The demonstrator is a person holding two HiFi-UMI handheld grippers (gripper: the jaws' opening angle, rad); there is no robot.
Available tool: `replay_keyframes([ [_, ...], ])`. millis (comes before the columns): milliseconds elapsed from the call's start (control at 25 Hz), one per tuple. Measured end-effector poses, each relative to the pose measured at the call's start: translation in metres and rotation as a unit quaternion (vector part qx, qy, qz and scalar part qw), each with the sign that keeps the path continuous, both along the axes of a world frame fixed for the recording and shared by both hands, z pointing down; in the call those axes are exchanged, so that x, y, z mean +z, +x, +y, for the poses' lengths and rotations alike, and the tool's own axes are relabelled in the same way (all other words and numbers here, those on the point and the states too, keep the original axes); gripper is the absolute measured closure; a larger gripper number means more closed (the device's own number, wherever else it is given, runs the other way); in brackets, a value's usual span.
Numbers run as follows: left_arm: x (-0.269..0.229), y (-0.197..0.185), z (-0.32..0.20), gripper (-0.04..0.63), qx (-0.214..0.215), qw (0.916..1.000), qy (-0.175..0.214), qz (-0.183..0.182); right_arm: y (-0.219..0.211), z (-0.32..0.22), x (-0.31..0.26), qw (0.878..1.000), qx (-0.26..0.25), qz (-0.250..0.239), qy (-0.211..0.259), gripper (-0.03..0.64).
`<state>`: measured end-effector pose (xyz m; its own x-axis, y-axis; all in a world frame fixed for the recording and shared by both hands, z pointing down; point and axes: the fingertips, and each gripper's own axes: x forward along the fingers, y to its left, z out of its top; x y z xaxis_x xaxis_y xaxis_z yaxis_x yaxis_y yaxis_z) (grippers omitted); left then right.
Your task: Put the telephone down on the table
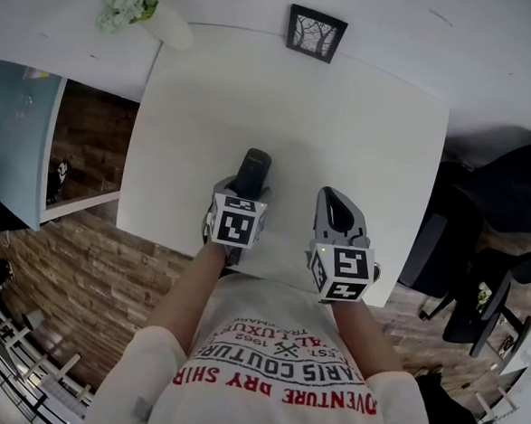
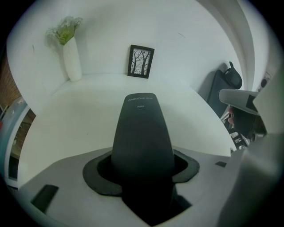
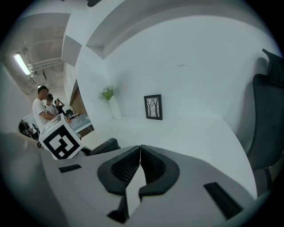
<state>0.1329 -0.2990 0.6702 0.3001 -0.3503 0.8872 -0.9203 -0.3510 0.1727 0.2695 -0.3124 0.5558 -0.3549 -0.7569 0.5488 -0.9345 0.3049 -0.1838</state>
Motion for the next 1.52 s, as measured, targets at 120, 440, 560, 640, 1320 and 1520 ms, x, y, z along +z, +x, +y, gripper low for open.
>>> replay_keyframes([
  [120,0.003,0.001,0.002,0.314,0.024,0.9993,0.000,-0.030,0.000,-0.001,0.005,1.000,0.004,-0.004,-0.007,0.592],
  [440,0.003,0.006,0.004,0.301,0.029,0.9994,-0.003,-0.021,-0.003,0.003,0.007,1.000,0.003,-0.007,-0.013,0.592],
  [560,0.002,0.012,0.007,0.244,0.035,0.9993,-0.010,-0.003,-0.004,0.006,0.007,1.000,0.007,-0.008,-0.015,0.592],
  [640,0.001,0.013,0.006,0.230,0.037,0.9993,-0.009,0.001,-0.005,0.007,0.006,1.000,0.009,-0.009,-0.013,0.592],
  [1320,-0.091,0.004,0.000,0.196,0.058,0.9886,0.138,0.016,-0.019,0.023,-0.014,1.000,0.011,0.000,0.008,0.592],
  [1520,-0.127,-0.005,0.001,0.327,0.067,0.9760,0.207,0.007,-0.027,0.028,-0.039,0.999,0.013,0.004,0.036,0.592],
])
